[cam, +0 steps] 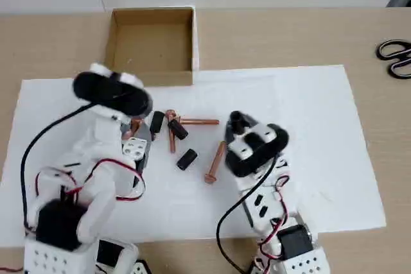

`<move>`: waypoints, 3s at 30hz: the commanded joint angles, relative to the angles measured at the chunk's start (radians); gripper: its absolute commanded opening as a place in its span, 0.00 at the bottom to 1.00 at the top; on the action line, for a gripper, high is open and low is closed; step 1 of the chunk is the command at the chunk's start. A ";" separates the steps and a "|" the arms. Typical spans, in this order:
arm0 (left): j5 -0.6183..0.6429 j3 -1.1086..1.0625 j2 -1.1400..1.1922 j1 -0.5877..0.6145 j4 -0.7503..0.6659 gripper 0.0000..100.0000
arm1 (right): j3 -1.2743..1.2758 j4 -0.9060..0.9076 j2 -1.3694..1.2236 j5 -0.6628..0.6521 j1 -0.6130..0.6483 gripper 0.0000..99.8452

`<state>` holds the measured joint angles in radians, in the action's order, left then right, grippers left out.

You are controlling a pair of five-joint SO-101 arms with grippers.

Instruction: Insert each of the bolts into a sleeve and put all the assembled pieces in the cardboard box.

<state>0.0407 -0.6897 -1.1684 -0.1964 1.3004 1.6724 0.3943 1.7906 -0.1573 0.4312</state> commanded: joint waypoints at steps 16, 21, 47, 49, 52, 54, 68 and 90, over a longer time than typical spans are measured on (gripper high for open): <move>0.250 -0.369 -0.578 -0.008 -0.361 0.01 | -0.028 -0.030 0.018 0.000 0.107 0.00; 0.261 -0.377 -0.612 -0.009 -0.333 0.01 | -0.029 -0.030 0.018 0.000 0.142 0.00; 0.413 -0.549 -0.611 -0.152 -0.657 0.01 | 0.002 -0.067 0.018 0.000 0.222 0.00; 0.413 -0.581 -0.611 -0.152 -0.661 0.01 | 0.002 -0.122 0.018 0.000 0.220 0.00; 0.413 -0.605 -0.612 -0.152 -0.672 0.01 | 0.002 -0.176 0.018 -0.003 0.222 0.00; 0.413 -0.605 -0.612 -0.150 -0.715 0.01 | 0.009 -0.177 0.018 -0.005 0.220 0.00; 0.445 -0.656 -0.611 -0.215 -0.858 0.01 | 0.009 -0.114 0.012 -0.003 0.222 0.00; 0.324 -0.684 -0.609 -0.288 -0.925 0.01 | 0.009 -0.113 0.016 -0.006 0.237 0.00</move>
<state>0.3736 -1.3771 -1.7760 -0.4618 0.3890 1.6771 0.2808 1.7906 -0.1573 0.6536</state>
